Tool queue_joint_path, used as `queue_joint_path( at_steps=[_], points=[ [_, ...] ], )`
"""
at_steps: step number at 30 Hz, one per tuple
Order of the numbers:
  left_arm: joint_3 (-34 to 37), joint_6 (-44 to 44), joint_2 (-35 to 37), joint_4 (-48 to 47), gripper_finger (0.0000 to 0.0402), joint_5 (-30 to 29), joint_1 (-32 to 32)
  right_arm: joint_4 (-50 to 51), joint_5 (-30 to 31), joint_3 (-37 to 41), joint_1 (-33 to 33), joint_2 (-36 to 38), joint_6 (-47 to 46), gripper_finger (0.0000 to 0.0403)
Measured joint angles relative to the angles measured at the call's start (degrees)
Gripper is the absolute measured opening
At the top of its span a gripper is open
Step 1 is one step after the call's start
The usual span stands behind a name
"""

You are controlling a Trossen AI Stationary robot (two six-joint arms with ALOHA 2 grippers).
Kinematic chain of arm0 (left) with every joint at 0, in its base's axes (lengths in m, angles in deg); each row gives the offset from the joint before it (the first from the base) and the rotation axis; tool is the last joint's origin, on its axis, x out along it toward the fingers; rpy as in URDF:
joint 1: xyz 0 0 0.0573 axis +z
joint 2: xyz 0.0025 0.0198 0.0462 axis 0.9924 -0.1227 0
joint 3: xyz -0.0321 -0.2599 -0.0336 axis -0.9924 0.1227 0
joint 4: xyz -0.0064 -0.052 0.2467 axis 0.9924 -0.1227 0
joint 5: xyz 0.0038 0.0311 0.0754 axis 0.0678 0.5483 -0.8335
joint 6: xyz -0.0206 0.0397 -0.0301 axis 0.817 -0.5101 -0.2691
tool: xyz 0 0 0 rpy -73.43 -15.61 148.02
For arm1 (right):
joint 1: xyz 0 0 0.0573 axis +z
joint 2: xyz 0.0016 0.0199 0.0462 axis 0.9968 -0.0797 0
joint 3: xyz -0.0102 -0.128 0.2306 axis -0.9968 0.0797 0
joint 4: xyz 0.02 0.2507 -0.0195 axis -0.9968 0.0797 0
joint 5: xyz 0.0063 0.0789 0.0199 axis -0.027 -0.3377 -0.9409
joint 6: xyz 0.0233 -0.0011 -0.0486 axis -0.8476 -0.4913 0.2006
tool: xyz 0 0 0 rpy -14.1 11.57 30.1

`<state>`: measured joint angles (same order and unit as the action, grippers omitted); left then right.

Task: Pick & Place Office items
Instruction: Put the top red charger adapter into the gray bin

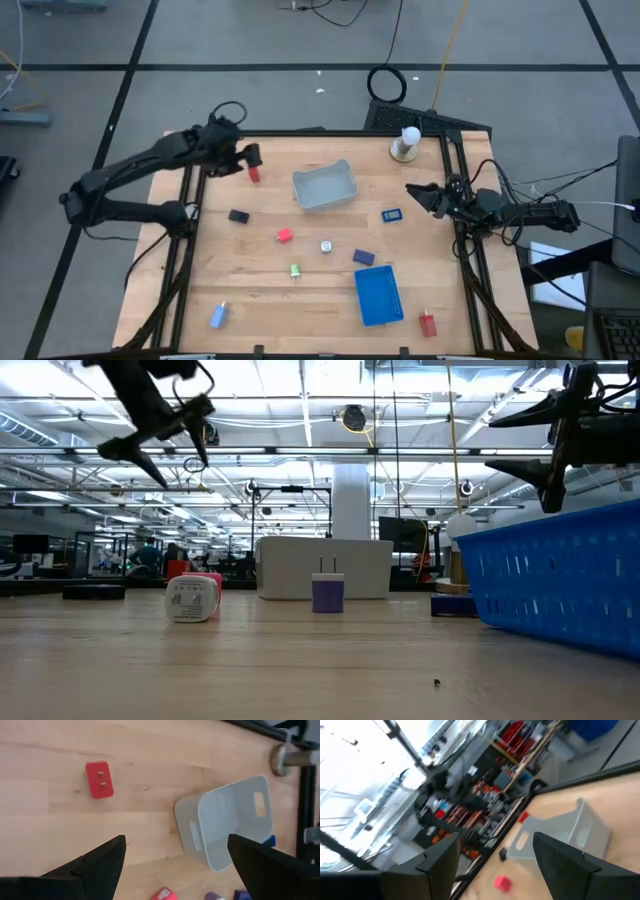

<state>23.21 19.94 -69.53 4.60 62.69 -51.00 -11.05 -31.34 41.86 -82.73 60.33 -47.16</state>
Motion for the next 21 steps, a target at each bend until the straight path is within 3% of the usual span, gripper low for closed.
queue_joint_path(
  at_steps=[4, 13, 21],
  points=[
    [-3.67, 0.44, -6.32, -1.66, 0.0349, 1.18, 2.98, 1.42, -4.0, 0.0, 0.0, 0.0, -1.98, 0.0242],
    [-20.16, -7.62, -19.57, -24.69, 0.0349, -0.61, 10.32, 4.13, -7.64, 0.0, 0.02, -0.02, -5.59, 0.0242],
    [-22.21, -10.32, -26.12, -26.19, 0.0349, -0.89, 11.16, 4.15, -7.64, 0.0, 0.02, -0.02, -5.46, 0.0242]
  ],
)
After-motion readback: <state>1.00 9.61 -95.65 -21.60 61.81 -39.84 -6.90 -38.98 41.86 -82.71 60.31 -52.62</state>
